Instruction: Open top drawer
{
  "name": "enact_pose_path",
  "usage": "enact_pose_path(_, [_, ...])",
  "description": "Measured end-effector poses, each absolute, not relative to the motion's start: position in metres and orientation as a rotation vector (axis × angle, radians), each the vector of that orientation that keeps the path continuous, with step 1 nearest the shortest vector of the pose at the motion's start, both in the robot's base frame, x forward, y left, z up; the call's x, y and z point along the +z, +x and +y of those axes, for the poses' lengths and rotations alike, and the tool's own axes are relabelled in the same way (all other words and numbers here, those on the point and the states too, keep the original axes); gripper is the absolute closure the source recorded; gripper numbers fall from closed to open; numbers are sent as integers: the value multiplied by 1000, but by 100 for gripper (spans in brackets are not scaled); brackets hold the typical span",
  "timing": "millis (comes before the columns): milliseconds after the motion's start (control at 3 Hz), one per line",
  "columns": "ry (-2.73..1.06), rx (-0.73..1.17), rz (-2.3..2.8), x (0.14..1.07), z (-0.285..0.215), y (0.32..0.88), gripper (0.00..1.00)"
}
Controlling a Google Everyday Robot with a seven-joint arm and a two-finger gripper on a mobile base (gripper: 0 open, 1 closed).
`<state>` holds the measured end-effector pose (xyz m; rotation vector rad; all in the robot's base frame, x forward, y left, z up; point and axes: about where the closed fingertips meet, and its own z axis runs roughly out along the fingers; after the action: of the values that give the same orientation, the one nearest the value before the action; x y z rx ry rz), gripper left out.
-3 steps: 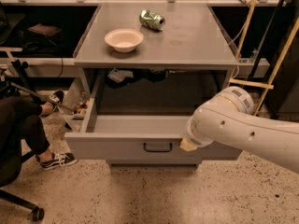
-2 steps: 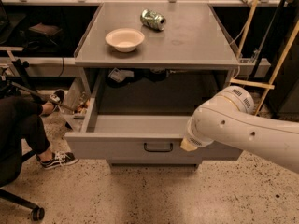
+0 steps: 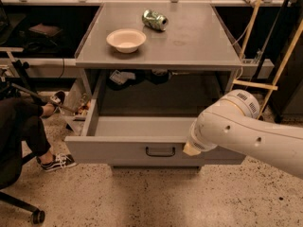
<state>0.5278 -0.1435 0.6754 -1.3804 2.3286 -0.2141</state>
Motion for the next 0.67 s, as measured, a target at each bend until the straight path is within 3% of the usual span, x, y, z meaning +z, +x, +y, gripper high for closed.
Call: enact_pose_path(667, [-1368, -212, 2335, 676, -144, 522, 100])
